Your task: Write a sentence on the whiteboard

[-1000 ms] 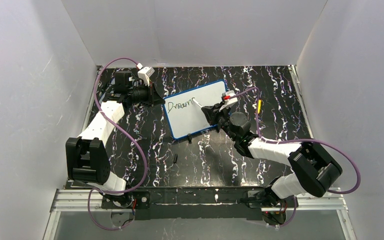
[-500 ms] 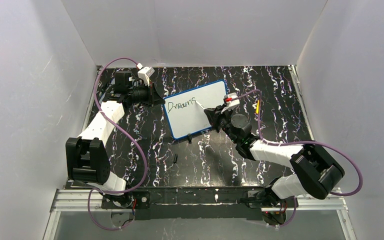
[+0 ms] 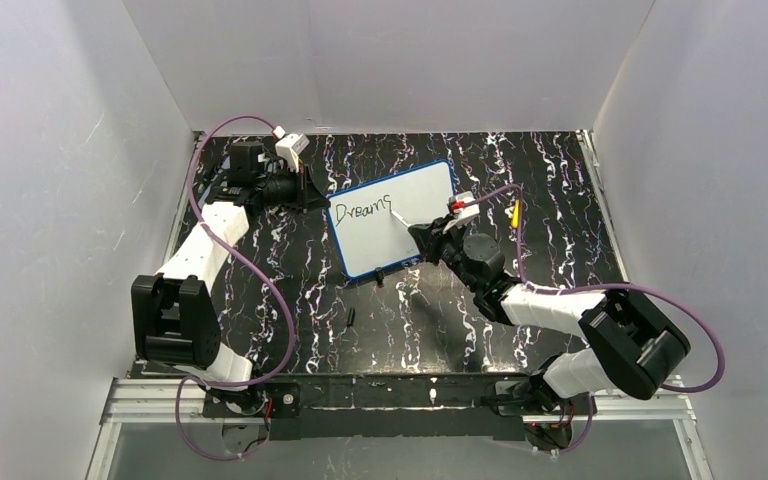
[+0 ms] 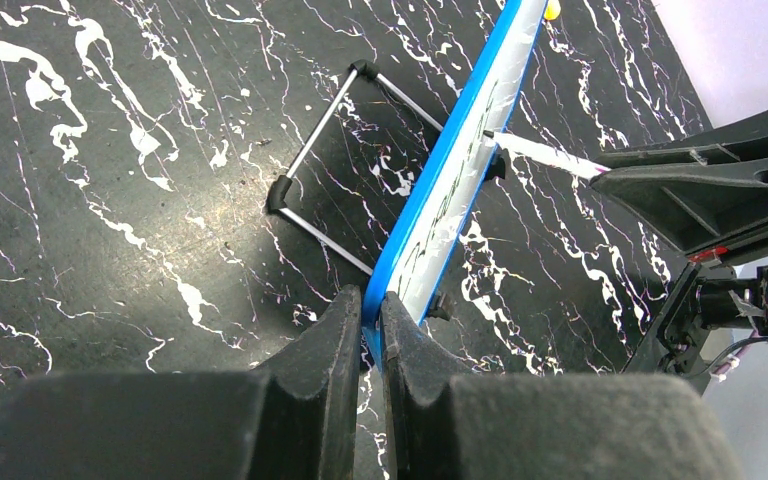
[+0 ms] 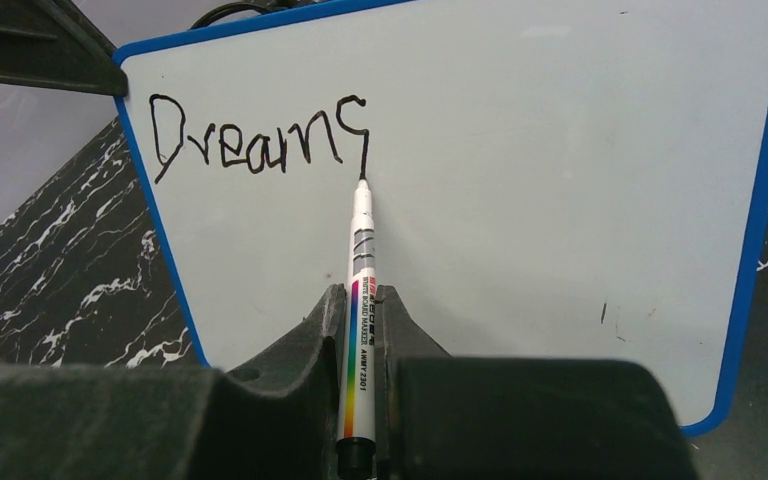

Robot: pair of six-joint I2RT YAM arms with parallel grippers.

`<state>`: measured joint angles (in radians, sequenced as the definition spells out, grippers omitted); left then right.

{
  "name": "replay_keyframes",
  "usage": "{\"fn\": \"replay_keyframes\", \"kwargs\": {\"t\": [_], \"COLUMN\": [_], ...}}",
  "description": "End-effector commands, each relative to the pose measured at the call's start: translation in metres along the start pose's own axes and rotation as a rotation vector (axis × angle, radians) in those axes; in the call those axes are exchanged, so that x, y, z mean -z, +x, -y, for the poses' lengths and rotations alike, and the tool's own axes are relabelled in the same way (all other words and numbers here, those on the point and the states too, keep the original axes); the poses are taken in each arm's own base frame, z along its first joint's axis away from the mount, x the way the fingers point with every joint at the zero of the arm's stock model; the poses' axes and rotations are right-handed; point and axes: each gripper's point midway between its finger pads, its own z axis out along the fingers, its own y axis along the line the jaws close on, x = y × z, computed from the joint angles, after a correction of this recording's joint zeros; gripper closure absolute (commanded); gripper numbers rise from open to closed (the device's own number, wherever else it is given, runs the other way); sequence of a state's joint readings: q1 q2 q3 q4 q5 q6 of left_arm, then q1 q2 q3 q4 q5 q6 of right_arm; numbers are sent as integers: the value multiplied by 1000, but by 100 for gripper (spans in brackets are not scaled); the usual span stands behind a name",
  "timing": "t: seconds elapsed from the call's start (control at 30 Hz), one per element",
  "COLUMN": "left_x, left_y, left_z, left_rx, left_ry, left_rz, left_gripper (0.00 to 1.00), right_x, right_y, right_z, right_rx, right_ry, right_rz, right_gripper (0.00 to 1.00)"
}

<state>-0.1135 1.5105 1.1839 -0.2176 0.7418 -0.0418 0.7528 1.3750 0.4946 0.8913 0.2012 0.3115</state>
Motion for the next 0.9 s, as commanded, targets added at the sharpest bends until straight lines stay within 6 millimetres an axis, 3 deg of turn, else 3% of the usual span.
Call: {"fn": "replay_keyframes", "kwargs": {"t": [0.0,0.1,0.3,0.47,0.63,0.87], "left_x": [9,9,8,8,8,7], "left_y": [-8,-7,-6,-7,-6,-5], "left_z": [17,16,16,16,15,14], "left_rx": [-23,-22,-21,-22,-21,-19], "left_ry": [39,36,35,34,34,33], "left_rz": [22,22,20,21,20,16], "left_gripper": [100,100,100,100,100,100], "right_x": [-2,-6,0,5,5,-2], "right_y": [-9,-17,-52,-68,-71,-70], "right_z": [-7,-17,-27,-8,13,21], "right_rx": [-6,-16,-23,-10,-11,-21], "right_ry": [-30,-73,-96,-54,-21,-25], "right_rz": [23,41,122,152,157,156], "right_gripper": [99,99,99,99,99,99]}}
